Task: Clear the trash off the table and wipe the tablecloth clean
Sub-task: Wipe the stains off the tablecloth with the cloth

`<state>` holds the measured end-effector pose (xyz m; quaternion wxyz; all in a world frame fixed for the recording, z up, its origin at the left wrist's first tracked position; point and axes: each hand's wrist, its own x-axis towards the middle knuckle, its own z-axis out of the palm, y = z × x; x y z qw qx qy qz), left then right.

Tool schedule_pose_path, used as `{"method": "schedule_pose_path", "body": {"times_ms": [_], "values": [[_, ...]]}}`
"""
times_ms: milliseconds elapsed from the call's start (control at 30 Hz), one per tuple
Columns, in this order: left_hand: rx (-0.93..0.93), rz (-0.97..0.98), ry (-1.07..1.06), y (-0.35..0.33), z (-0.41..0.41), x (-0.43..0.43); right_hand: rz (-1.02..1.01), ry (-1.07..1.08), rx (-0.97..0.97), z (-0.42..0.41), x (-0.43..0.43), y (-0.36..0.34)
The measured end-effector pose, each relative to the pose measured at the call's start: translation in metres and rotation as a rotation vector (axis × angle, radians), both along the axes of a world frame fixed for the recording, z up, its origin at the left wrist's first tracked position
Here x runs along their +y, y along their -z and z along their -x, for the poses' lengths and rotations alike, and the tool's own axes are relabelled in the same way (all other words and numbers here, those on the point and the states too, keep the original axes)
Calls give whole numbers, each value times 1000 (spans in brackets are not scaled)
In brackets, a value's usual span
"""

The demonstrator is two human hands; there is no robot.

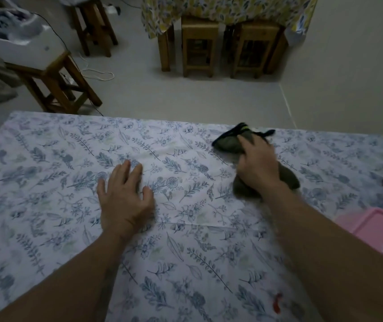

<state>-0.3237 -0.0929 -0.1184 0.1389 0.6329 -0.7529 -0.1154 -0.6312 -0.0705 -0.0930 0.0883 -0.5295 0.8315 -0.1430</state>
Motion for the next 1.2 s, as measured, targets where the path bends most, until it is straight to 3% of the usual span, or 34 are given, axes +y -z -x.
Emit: {"method": "schedule_pose_path", "body": {"times_ms": [100,200,333,467,533,600,667,800,900,1067,1200], "values": [[7,2,-2,1,1,-1,-4,313,0,49,17,2],[5,7,-3,0,2,-1,63,435,-83,37,26,-2],[-2,7,-11,-1,1,0,99,286,-185,-30,19,-3],[13,10,-5,2,0,0,89,-129,-200,-99,-6,-4],[23,13,-5,4,0,-1,59,-376,-142,-105,-24,-3],[18,16,-4,5,0,-1,-1,-471,-79,-87,-43,-1],[20,23,-10,5,-1,-2,-8,-401,-43,-59,-55,-3],[23,21,-10,4,0,-1,-24,20,52,13,-48,6],[14,13,-7,5,-1,-2,-43,239,-1,46,-28,7],[-10,8,-6,5,-1,-2,44,212,-160,5,-12,-6],[-19,5,-11,3,0,-2,53,-143,-271,-75,-12,-14]]}}
